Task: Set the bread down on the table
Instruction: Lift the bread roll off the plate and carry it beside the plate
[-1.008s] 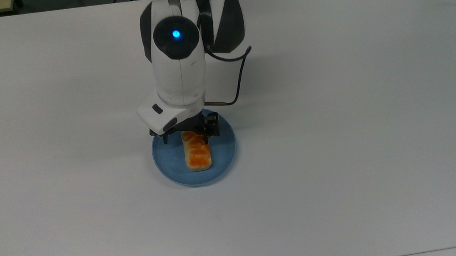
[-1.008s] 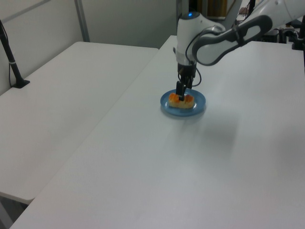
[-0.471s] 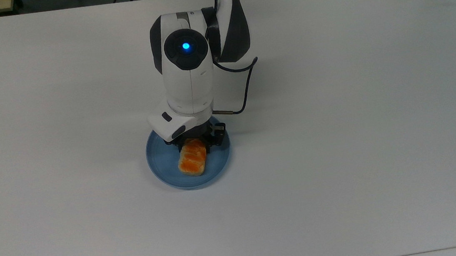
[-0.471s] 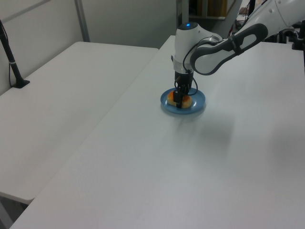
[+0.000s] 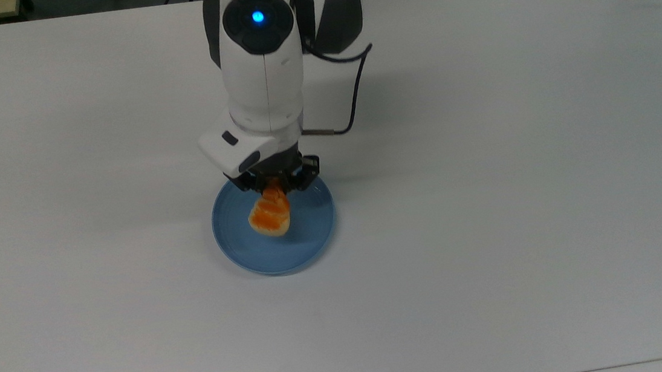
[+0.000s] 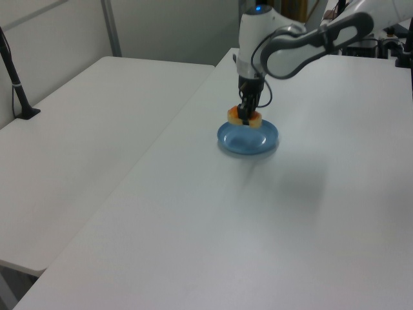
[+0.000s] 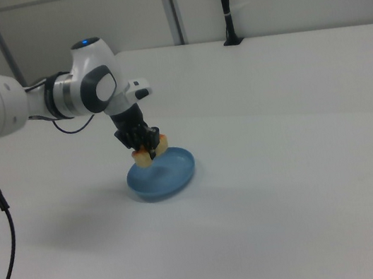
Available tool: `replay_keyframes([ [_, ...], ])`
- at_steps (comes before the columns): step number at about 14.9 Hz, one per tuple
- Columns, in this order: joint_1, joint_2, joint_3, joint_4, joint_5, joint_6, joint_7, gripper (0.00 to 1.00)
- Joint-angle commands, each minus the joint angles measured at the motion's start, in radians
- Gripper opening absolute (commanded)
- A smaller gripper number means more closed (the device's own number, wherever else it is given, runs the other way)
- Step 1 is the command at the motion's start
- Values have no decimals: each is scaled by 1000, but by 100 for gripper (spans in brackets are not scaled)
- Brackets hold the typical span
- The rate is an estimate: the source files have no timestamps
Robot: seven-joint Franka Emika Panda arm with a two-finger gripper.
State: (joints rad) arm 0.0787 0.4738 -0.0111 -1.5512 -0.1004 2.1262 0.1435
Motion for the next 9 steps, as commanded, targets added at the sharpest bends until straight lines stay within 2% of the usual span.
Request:
replay_keyframes([
  [1,-2,-215,-1,-252,-10,-15,-96,25],
  [2,-2,-269,-3,-326,-25,-12,-114,25],
  [3,-1,-349,-3,-440,-45,-6,-140,25],
  [4,-1,-387,-1,-501,-56,-2,-148,25],
  [8,3,-408,-1,-639,-107,69,-147,27],
  [9,0,-399,-1,-674,-125,125,-139,34],
])
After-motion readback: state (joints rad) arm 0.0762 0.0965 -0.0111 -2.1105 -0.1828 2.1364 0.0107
